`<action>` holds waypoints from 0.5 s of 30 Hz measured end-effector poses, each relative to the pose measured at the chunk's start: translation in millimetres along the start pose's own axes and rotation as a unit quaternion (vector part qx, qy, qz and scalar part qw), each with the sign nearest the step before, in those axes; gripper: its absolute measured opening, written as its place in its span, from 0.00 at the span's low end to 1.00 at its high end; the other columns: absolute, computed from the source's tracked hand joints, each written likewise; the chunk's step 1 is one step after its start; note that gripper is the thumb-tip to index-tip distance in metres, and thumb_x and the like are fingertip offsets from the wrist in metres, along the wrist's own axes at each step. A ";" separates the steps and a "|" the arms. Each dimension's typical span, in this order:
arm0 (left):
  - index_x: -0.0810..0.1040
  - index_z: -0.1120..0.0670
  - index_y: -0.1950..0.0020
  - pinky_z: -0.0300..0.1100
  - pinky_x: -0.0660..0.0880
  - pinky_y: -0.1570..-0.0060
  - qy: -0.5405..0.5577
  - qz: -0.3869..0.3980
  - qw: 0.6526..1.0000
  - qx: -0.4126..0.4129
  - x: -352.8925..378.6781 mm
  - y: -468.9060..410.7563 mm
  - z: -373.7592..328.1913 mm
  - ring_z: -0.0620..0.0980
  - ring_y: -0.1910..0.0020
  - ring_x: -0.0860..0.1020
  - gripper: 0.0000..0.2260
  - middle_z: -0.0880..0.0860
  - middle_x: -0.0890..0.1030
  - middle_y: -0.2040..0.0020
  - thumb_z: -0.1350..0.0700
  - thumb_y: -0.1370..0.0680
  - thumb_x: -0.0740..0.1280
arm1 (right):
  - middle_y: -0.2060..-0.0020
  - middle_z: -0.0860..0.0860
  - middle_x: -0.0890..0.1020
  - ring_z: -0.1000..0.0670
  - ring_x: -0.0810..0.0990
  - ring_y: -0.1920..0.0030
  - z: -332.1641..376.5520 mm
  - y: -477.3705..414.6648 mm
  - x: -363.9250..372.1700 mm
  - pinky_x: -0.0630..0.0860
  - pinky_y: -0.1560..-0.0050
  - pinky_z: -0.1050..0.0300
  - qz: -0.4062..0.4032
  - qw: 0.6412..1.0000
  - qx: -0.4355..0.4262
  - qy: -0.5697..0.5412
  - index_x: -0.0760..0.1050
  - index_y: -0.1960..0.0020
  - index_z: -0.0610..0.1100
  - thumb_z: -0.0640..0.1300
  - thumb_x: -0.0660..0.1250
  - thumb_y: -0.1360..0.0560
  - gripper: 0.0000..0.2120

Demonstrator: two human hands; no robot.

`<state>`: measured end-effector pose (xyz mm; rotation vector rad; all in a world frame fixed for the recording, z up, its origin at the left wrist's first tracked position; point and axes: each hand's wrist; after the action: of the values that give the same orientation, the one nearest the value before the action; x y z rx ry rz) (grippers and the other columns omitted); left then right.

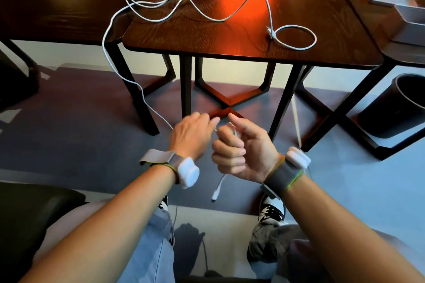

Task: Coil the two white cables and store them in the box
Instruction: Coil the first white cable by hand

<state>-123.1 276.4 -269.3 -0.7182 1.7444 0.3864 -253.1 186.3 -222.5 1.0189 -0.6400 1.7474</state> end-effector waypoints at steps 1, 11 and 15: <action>0.74 0.56 0.49 0.55 0.72 0.49 -0.026 0.026 0.999 0.002 6.2 3.3 -2.1 0.63 0.43 0.76 0.17 0.59 0.78 0.46 0.45 0.16 0.54 | 0.77 0.50 0.56 0.54 0.50 0.76 1.8 3.3 -0.7 0.44 0.78 0.62 0.006 1.000 -0.013 -0.005 0.57 0.72 0.43 0.54 0.49 0.20 0.25; 0.70 0.53 0.62 0.46 0.66 0.63 -0.045 0.174 0.969 0.167 15.1 26.1 -32.2 0.64 0.56 0.78 0.22 0.58 0.80 0.58 0.40 0.19 0.49 | 0.76 0.53 0.57 0.53 0.48 0.74 29.2 15.0 -29.1 0.44 0.75 0.60 -0.354 0.886 -0.297 0.033 0.58 0.68 0.47 0.55 0.48 0.16 0.23; 0.72 0.52 0.64 0.46 0.68 0.66 -0.012 0.100 0.976 0.195 1.6 23.5 -36.4 0.64 0.59 0.79 0.20 0.56 0.81 0.62 0.40 0.22 0.52 | 0.79 0.53 0.65 0.53 0.60 0.78 19.6 2.8 -41.2 0.57 0.76 0.61 -0.510 0.754 -0.142 0.389 0.63 0.71 0.46 0.53 0.51 0.17 0.25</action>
<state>-165.7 272.1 -262.7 -0.2553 1.8045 0.1759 -241.9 150.0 -247.9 0.2102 0.2138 0.8668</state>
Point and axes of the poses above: each hand's wrist, its own y-axis away from the middle knuckle, its own x-axis out of the palm, z = x × y
